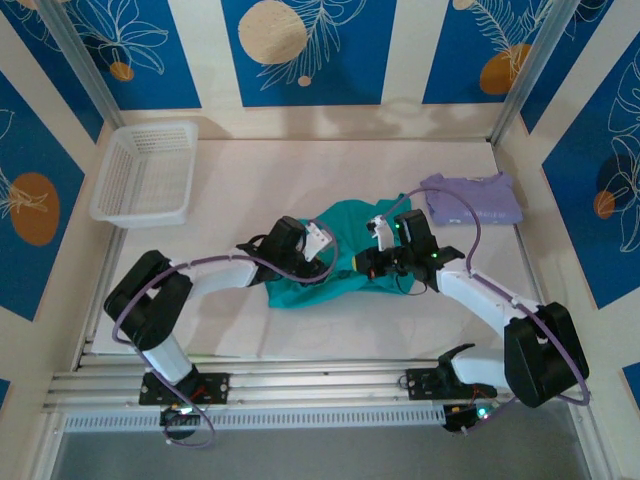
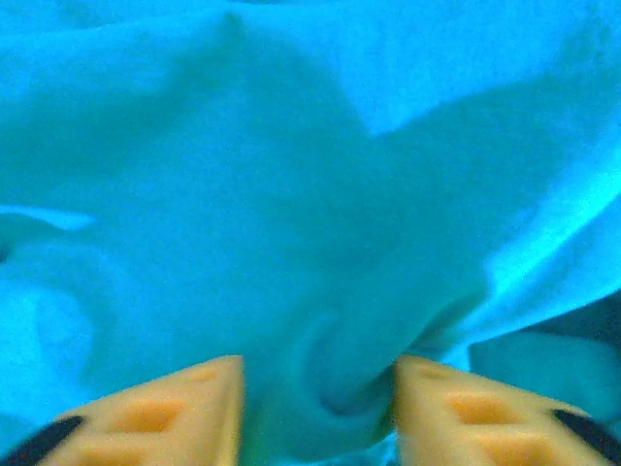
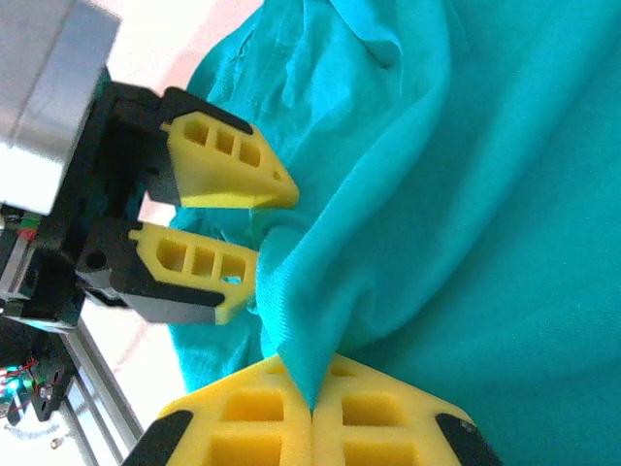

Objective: Fold the inside-out t-shirt

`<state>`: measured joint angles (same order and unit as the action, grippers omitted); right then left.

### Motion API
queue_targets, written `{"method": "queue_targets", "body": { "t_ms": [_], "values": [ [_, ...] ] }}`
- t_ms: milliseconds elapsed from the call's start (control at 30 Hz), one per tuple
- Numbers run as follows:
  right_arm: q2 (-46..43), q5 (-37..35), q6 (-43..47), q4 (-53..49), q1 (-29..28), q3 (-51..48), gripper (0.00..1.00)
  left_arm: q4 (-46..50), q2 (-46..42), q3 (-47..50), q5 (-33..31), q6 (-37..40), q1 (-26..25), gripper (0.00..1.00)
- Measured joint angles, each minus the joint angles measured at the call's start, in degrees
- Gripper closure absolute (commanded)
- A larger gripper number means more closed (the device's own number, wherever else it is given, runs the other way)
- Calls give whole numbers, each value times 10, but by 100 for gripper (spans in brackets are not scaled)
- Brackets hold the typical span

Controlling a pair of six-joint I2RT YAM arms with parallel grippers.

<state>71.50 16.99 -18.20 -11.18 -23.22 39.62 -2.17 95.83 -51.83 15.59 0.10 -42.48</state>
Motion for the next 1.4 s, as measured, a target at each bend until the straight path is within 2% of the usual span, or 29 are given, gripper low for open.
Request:
{"method": "queue_targets", "body": {
  "t_ms": [100,200,433,567,733,967,1167,1333,1367,1400],
  "values": [
    [6,0,4,-7,2,9,98,-1,0,0,9,-2,5,94],
    [8,-5,13,-17,2,19,96,-3,-5,0,24,-10,11,100],
    [7,-55,40,-37,-11,32,83,-13,-69,7,90,-49,38,100],
    [6,-112,65,-39,-40,35,69,-26,-112,20,126,-72,49,100],
    [-19,-181,101,-29,-69,35,55,-24,-134,30,140,-77,53,100],
    [-92,-212,161,7,-115,17,42,-12,-150,31,142,-77,56,100],
    [-115,-229,181,57,-174,-33,40,-3,-155,31,142,-77,56,100],
    [-69,-264,185,106,-189,-49,39,1,-164,31,142,-80,56,100],
    [-52,-274,185,120,-189,-49,42,1,-167,31,142,-82,56,100],
    [-35,-280,185,132,-187,-49,50,1,-169,31,142,-82,56,100]
  ]
}}
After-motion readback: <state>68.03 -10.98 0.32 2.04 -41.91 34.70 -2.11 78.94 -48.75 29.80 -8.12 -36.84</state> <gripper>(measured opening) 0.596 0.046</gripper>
